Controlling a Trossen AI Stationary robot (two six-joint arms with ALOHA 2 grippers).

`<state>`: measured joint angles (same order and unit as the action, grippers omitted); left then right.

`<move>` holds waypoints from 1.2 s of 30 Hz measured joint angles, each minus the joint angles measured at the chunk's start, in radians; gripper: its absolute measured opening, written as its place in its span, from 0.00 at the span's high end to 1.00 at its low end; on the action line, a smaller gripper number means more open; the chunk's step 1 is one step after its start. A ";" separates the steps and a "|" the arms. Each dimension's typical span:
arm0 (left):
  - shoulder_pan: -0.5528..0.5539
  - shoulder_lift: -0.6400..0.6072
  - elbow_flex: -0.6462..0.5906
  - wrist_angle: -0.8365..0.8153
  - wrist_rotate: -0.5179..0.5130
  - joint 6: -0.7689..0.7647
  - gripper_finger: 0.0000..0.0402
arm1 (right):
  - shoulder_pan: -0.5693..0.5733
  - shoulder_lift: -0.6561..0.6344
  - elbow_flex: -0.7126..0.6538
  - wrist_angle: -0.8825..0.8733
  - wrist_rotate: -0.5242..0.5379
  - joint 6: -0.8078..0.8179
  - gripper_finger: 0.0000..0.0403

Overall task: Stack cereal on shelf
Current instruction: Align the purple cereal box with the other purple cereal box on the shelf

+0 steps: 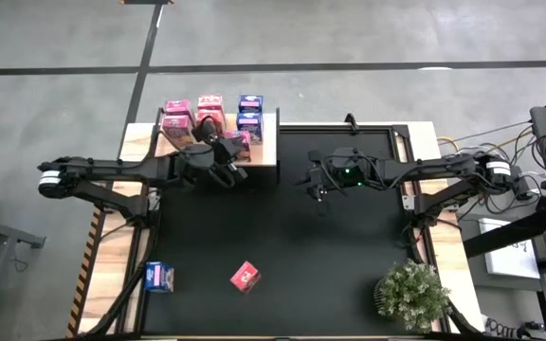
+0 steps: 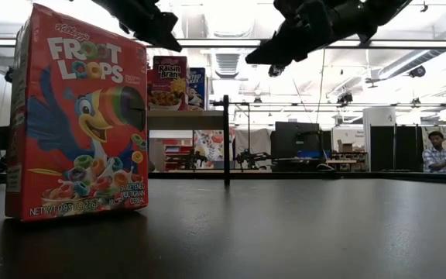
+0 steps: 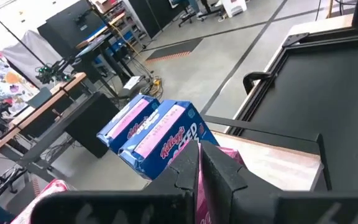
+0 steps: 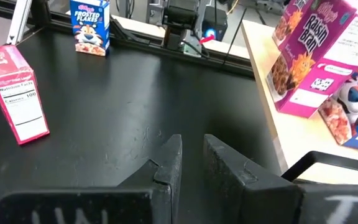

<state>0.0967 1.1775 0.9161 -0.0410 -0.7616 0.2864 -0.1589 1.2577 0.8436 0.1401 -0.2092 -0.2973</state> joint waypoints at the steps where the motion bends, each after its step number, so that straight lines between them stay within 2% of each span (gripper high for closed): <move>1: 0.000 0.000 0.000 0.000 0.000 -0.004 1.00 | 0.000 0.003 0.000 0.000 0.000 0.001 0.85; 10: 0.000 0.000 0.000 -0.095 -0.081 -0.076 1.00 | 0.006 0.007 -0.005 -0.003 0.000 0.010 0.85; 26: -0.002 -0.039 0.019 -0.116 -0.073 -0.106 1.00 | 0.006 -0.036 0.001 0.015 0.001 -0.052 0.85; 36: 0.000 0.010 0.041 -0.037 -0.065 -0.116 1.00 | 0.006 -0.040 0.001 -0.004 0.001 -0.064 0.85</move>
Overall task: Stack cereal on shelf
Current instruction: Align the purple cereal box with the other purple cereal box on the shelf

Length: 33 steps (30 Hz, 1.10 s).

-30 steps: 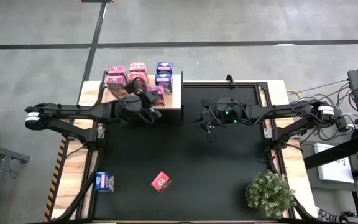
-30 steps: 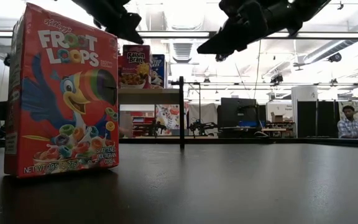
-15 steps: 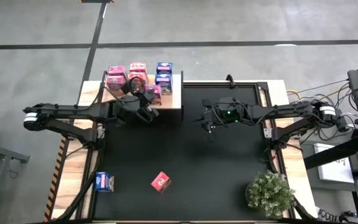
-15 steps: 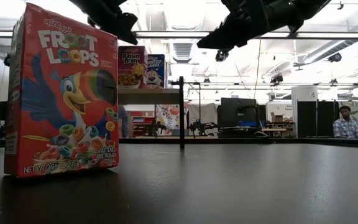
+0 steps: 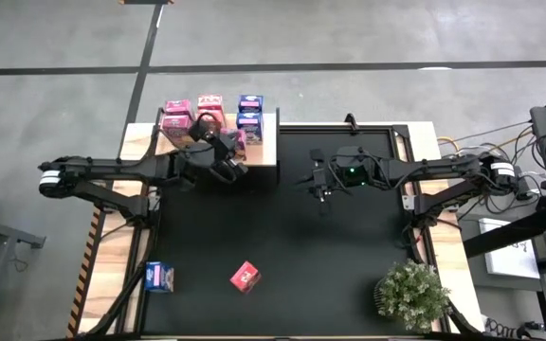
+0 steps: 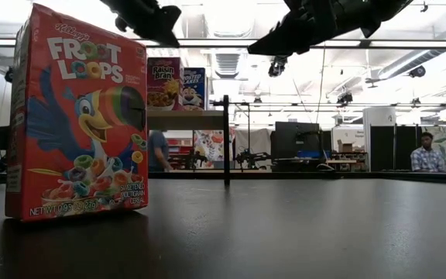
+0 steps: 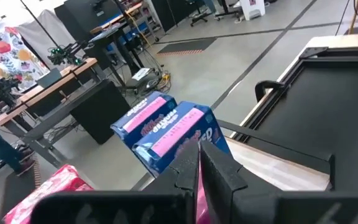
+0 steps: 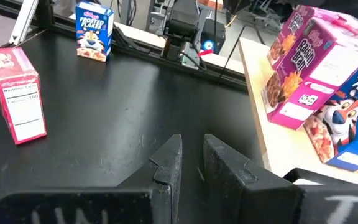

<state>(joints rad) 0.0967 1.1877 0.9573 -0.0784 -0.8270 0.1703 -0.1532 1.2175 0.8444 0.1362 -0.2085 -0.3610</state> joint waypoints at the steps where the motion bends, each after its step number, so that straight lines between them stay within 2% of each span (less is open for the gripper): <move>1: 0.000 0.006 0.000 -0.001 0.000 -0.001 1.00 | 0.000 0.000 0.000 -0.002 0.000 -0.001 0.85; 3: 0.000 0.017 0.000 0.000 -0.004 -0.004 1.00 | 0.000 0.000 0.000 -0.004 0.000 -0.007 0.85; 9: 0.000 0.028 0.000 -0.087 -0.106 -0.064 1.00 | 0.000 0.000 0.000 -0.011 0.000 -0.009 0.85; 16: -0.002 0.026 0.000 -0.114 -0.109 -0.138 1.00 | 0.000 0.000 0.000 -0.012 0.000 -0.010 0.85; 33: -0.002 0.016 0.000 -0.126 -0.109 -0.180 1.00 | -0.001 0.001 0.000 -0.028 0.000 -0.010 0.85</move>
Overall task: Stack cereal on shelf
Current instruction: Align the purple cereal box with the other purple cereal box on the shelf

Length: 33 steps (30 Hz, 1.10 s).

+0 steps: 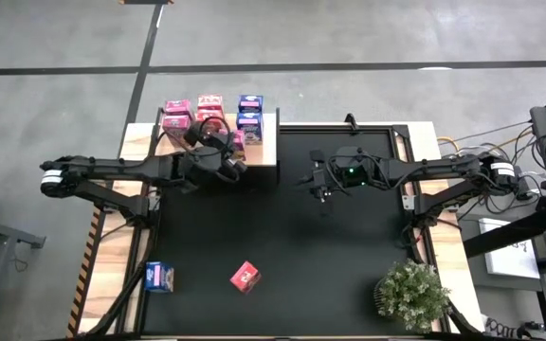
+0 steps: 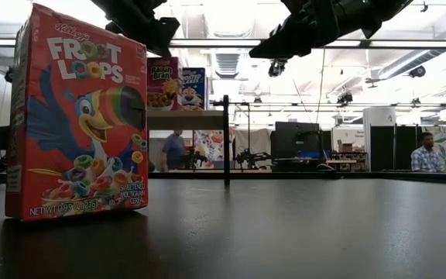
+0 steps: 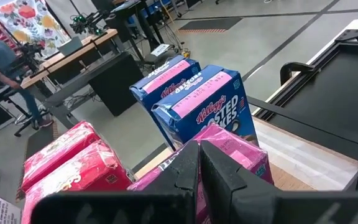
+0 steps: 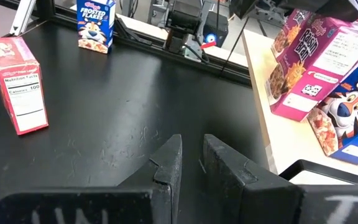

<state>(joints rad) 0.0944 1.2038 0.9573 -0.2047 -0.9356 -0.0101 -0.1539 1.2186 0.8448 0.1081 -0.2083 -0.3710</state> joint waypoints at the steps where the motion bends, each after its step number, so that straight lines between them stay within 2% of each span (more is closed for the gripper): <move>1: 0.000 -0.002 0.000 -0.003 0.000 0.000 1.00 | 0.000 0.000 0.000 0.000 0.000 0.000 0.85; 4: 0.000 -0.011 0.000 -0.012 0.000 -0.009 1.00 | 0.000 0.000 0.000 0.000 0.000 0.000 0.85; 12: 0.000 -0.021 0.045 -0.156 0.000 -0.085 1.00 | 0.000 0.000 0.000 -0.001 0.000 0.000 0.85; 23: -0.002 -0.023 0.083 -0.120 0.010 -0.024 1.00 | 0.001 0.000 0.000 -0.001 0.000 0.002 0.85; 25: -0.002 -0.021 0.115 -0.118 0.057 -0.012 1.00 | 0.001 0.000 0.000 -0.001 0.000 0.002 0.85; 29: -0.001 -0.004 0.190 -0.135 0.264 0.033 1.00 | 0.001 0.000 0.000 -0.001 0.000 0.002 0.85; 31: 0.005 0.017 0.252 -0.196 0.361 0.040 1.00 | 0.001 0.000 0.000 -0.001 0.000 0.002 0.85; 33: 0.008 0.055 0.336 -0.300 0.404 0.018 1.00 | 0.001 0.000 0.000 -0.001 0.000 0.002 0.85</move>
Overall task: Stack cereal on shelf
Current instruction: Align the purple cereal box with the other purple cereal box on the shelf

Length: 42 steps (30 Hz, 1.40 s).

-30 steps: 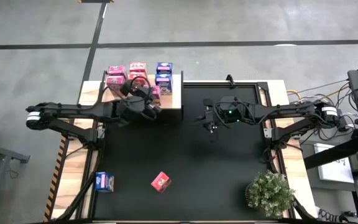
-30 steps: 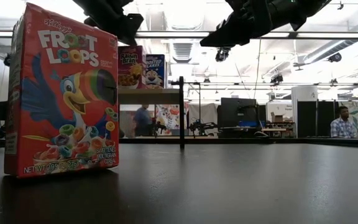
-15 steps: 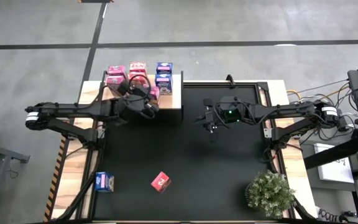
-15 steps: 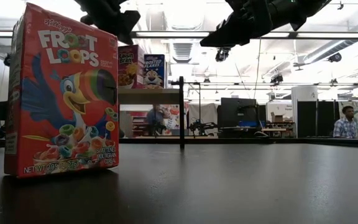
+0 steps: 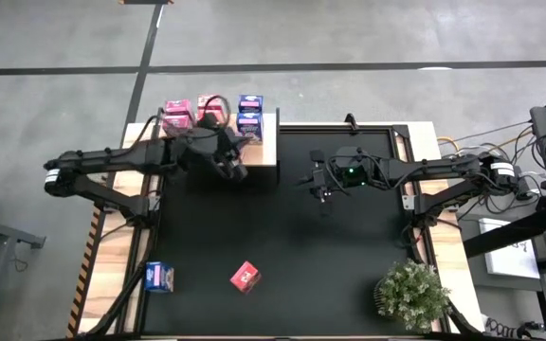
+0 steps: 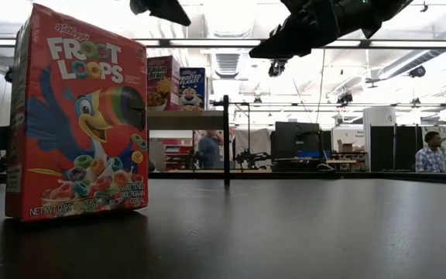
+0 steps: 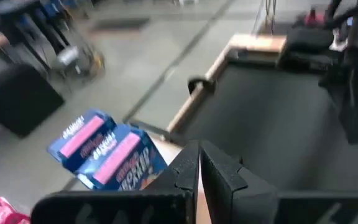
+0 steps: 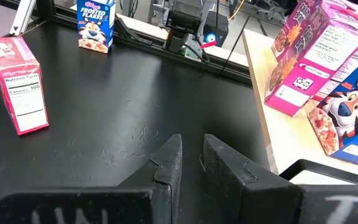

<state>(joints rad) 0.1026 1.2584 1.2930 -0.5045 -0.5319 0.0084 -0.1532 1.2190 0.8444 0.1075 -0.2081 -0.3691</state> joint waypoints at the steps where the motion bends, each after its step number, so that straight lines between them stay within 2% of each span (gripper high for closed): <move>1: 0.001 0.025 0.046 -0.063 0.004 -0.013 1.00 | 0.000 0.000 0.000 0.000 0.000 0.000 0.85; 6: 0.009 0.177 0.289 -0.417 0.024 -0.047 1.00 | 0.000 0.000 0.000 0.000 0.000 0.002 0.85; 10: 0.029 0.293 0.485 -0.688 0.049 -0.018 1.00 | 0.000 0.000 0.000 -0.009 0.000 0.002 0.85; 13: 0.044 0.362 0.592 -0.804 0.052 0.057 1.00 | 0.000 0.000 0.000 -0.015 0.000 0.001 0.85; 17: 0.066 0.409 0.670 -0.841 0.053 0.152 1.00 | 0.000 0.000 0.000 -0.021 0.000 0.002 0.85; 22: 0.098 0.424 0.693 -0.832 0.053 0.174 1.00 | 0.000 0.000 0.000 -0.021 0.000 0.002 0.85; 33: 0.145 0.420 0.563 -0.732 0.125 0.166 1.00 | 0.000 0.000 0.000 -0.024 0.000 0.002 0.85; 37: 0.156 0.420 0.523 -0.687 0.120 0.162 1.00 | 0.000 0.000 0.000 -0.024 0.000 0.002 0.85; 42: 0.169 0.426 0.519 -0.684 0.066 0.117 1.00 | 0.000 0.000 -0.001 -0.025 0.000 0.002 0.85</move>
<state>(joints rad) 0.2716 1.6844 1.8122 -1.1881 -0.4659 0.1251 -0.1532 1.2190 0.8436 0.0830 -0.2085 -0.3672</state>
